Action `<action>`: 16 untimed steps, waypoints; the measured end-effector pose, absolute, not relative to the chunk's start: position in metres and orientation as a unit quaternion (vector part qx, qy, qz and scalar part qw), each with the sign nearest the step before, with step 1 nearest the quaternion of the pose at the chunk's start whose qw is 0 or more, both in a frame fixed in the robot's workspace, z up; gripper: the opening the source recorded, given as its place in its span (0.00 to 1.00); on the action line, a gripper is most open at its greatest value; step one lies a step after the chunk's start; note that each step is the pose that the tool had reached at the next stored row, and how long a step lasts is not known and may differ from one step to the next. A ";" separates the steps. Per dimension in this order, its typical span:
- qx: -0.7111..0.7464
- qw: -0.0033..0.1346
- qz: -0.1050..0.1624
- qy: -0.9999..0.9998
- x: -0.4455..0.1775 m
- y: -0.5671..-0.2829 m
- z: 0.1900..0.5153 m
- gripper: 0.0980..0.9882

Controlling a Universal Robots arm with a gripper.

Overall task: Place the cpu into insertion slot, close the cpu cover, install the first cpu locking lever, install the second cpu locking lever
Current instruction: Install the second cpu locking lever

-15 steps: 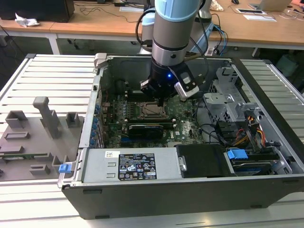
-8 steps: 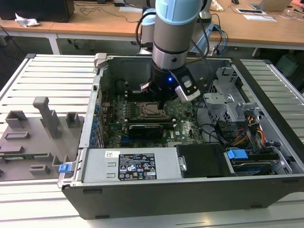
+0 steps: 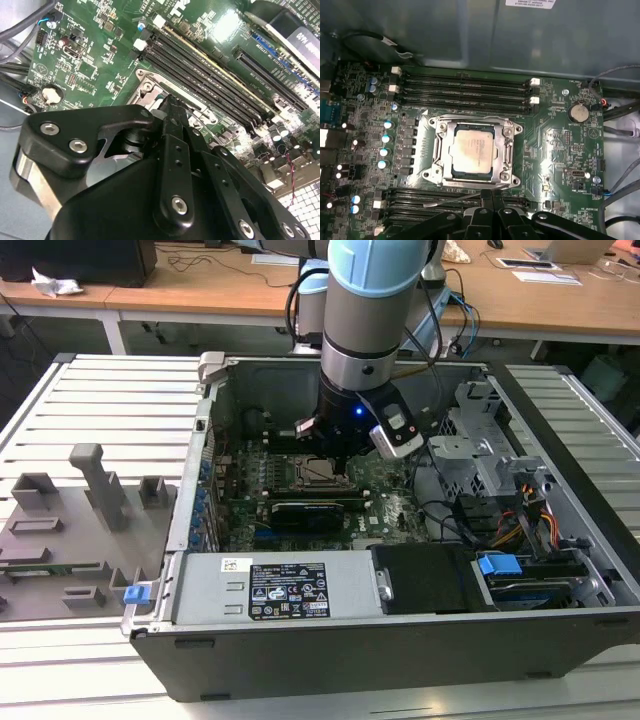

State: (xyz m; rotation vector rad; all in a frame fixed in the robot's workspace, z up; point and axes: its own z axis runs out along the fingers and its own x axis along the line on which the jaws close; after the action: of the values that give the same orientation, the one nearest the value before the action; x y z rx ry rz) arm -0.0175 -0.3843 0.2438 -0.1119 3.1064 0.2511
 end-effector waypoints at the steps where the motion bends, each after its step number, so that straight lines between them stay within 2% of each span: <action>1: -0.036 0.012 0.081 0.996 -0.017 -0.385 0.244 0.01; 13: -0.036 0.012 0.081 0.996 -0.019 -0.394 0.242 0.01; 16: -0.038 0.011 0.081 0.996 -0.041 -0.394 0.240 0.01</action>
State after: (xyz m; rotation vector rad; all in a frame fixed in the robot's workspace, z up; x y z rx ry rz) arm -0.0408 -0.3936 0.2397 -0.1174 3.1064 0.2515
